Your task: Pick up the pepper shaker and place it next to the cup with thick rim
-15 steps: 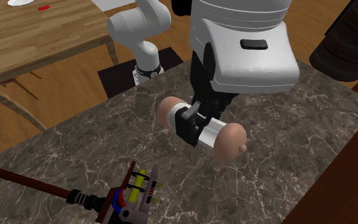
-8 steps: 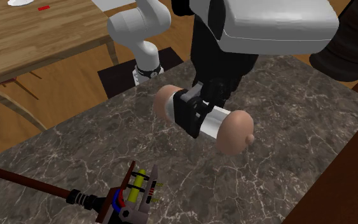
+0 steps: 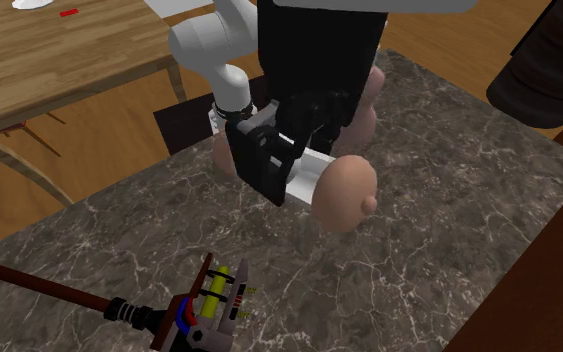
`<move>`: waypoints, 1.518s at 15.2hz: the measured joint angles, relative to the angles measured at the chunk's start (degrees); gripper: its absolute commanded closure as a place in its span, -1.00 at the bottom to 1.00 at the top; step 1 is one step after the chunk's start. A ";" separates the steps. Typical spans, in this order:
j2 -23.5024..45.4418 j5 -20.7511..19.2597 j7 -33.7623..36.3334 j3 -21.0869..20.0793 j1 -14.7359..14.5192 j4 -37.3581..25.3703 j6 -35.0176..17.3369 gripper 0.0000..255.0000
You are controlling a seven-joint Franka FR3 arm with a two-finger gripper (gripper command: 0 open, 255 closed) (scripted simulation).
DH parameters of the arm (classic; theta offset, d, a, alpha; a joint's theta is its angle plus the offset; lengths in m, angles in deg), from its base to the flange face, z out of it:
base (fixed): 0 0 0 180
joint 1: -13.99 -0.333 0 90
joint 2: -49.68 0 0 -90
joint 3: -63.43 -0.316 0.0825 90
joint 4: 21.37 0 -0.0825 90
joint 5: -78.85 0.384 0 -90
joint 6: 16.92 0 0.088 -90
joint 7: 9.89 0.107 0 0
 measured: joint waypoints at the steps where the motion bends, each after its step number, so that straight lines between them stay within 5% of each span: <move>1: -0.62 -0.08 -1.12 0.69 0.48 0.65 -0.15 1.00; 10: -5.55 -1.37 -12.43 7.93 5.08 5.33 -1.20 1.00; 23: -3.59 -1.33 -31.25 20.62 11.21 2.22 -1.94 1.00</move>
